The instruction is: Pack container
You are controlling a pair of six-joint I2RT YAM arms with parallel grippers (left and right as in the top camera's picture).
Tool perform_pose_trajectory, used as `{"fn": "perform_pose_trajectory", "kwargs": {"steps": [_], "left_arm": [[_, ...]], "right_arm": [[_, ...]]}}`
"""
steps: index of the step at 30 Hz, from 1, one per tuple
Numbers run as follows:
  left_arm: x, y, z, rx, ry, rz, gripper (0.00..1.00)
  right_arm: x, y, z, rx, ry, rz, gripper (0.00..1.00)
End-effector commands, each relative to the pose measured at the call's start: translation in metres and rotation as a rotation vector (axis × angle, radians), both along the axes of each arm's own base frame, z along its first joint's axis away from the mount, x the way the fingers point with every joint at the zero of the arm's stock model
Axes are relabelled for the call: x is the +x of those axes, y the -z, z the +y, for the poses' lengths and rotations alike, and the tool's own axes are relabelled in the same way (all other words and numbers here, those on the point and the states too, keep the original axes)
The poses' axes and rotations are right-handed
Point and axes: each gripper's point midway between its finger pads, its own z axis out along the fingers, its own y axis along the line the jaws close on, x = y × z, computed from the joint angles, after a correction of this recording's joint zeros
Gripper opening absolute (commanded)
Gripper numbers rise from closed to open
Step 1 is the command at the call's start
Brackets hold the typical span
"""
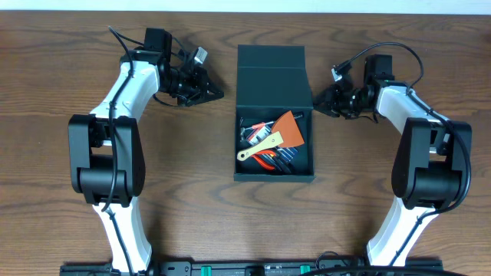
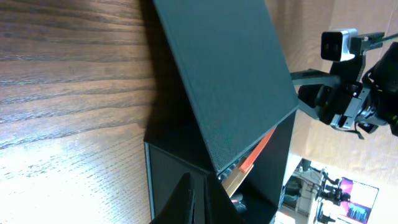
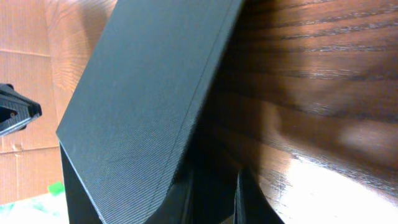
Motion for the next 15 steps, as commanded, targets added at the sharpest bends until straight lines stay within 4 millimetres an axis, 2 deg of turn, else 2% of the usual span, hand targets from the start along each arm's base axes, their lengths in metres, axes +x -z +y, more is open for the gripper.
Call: {"fn": "perform_pose_trajectory", "kwargs": {"steps": [1,6,10,15], "left_arm": [[0.003,0.007,0.002,0.019,-0.013,0.015,0.06],[0.001,0.022,0.001,0.02,-0.025,0.069,0.06],[-0.001,0.038,-0.003,-0.023,-0.015,0.115,0.06],[0.001,0.049,-0.012,-0.11,-0.008,0.15,0.06]], "right_arm": [[0.0,0.005,-0.003,-0.004,0.025,0.026,0.1],[0.004,0.015,-0.018,-0.072,0.079,0.047,0.09],[0.006,0.016,-0.019,-0.074,0.086,0.045,0.01],[0.009,0.022,-0.018,-0.063,0.098,0.051,0.01]]}}
